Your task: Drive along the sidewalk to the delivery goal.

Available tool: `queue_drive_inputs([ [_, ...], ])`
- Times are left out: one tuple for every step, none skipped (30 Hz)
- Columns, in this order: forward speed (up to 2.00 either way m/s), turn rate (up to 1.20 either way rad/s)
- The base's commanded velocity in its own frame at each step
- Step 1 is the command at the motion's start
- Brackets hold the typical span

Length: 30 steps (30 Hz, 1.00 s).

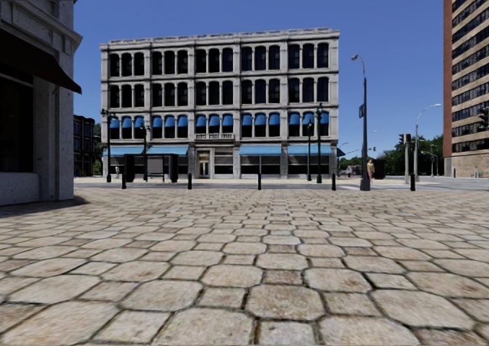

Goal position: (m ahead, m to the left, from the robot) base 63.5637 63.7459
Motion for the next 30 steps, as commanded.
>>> queue_drive_inputs([
  [2.0, 0.0],
  [2.0, 0.0],
  [2.0, 0.0],
  [2.0, 0.0],
  [2.0, 0.0],
  [2.0, 0.0],
  [2.0, 0.0],
  [2.0, 0.0],
  [2.0, 0.0],
  [2.0, 0.0],
  [2.0, 0.0],
  [2.0, 0.0],
  [2.0, 0.0],
  [2.0, 0.0],
  [2.0, 0.0],
  [2.0, 0.0],
  [2.0, 0.0],
  [2.0, 0.0],
  [2.0, 0.0],
  [2.0, 0.0],
  [2.0, 0.0],
  [2.0, 0.0],
  [2.0, 0.0],
  [2.0, 0.0],
  [2.0, 0.0],
  [2.0, 0.0],
  [2.0, 0.0],
  [2.0, 0.0],
  [2.0, 0.0],
  [2.0, 0.0],
])
